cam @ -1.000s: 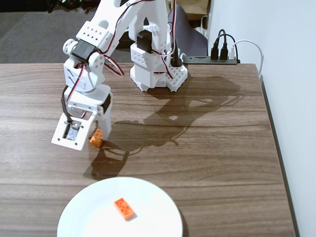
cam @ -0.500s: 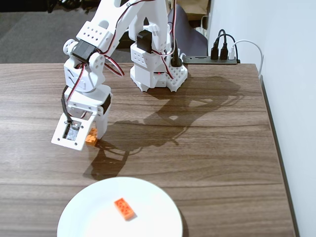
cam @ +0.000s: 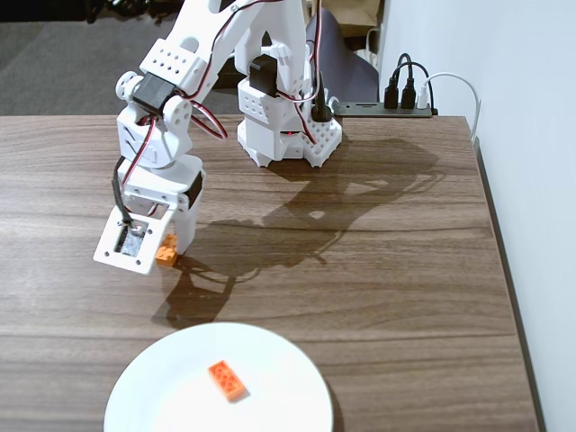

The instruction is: Grasp a lego block and put it on the plate.

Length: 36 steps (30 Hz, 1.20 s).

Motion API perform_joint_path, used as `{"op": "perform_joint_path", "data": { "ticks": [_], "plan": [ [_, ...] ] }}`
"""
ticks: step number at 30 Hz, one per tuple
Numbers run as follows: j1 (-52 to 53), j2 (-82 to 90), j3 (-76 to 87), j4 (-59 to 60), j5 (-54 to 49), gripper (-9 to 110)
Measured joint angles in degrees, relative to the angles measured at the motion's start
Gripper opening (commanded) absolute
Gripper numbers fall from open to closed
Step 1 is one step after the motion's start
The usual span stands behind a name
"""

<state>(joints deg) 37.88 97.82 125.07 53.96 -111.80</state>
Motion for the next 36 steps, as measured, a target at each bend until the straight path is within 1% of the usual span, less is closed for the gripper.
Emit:
{"op": "perform_joint_path", "data": {
  "ticks": [9,18,27,36],
  "plan": [
    [-2.5,2.9,0.3,0.0,0.0,5],
    [-9.5,11.4,0.5,0.1,1.9,5],
    [-18.4,18.8,1.1,0.2,6.4,5],
    [-23.7,19.5,0.9,0.6,14.5,5]
  ]
}}
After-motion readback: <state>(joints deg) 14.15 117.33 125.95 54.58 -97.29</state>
